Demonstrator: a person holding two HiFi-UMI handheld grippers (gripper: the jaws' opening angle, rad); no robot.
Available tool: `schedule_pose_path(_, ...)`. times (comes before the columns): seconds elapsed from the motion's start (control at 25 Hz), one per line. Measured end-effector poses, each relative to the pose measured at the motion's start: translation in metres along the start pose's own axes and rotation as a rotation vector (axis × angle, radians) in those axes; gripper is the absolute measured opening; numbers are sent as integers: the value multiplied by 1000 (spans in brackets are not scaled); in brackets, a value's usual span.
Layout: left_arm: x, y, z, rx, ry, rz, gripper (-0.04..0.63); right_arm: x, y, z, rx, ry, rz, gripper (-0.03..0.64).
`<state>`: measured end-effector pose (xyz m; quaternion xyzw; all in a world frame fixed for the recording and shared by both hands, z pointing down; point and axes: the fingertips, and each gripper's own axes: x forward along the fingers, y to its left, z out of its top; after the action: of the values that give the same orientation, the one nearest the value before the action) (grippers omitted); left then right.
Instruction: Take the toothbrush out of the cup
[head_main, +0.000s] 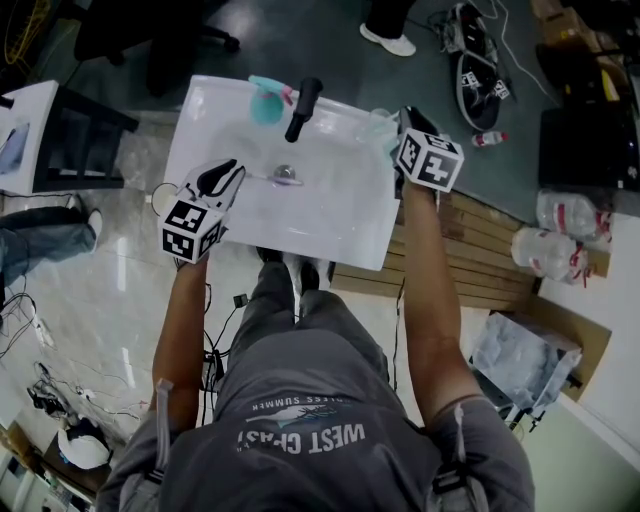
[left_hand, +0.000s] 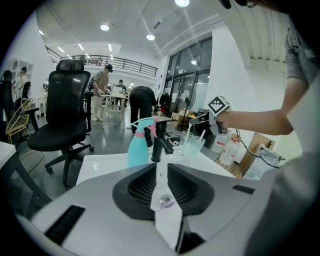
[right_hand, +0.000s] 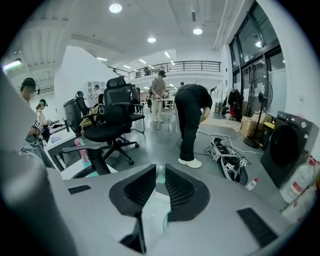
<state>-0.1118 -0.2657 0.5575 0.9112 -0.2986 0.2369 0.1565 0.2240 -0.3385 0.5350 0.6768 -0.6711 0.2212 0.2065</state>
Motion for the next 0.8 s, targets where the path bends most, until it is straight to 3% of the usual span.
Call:
schedule_pose_path(0.4,-3,-3,1,-1,-6,12,61,-18,10,12,-53,-62,11,58)
schedule_pose_path(0.8,-6,-10,7,3,-14,22,60,-57,20,52,-128,-168,17,58)
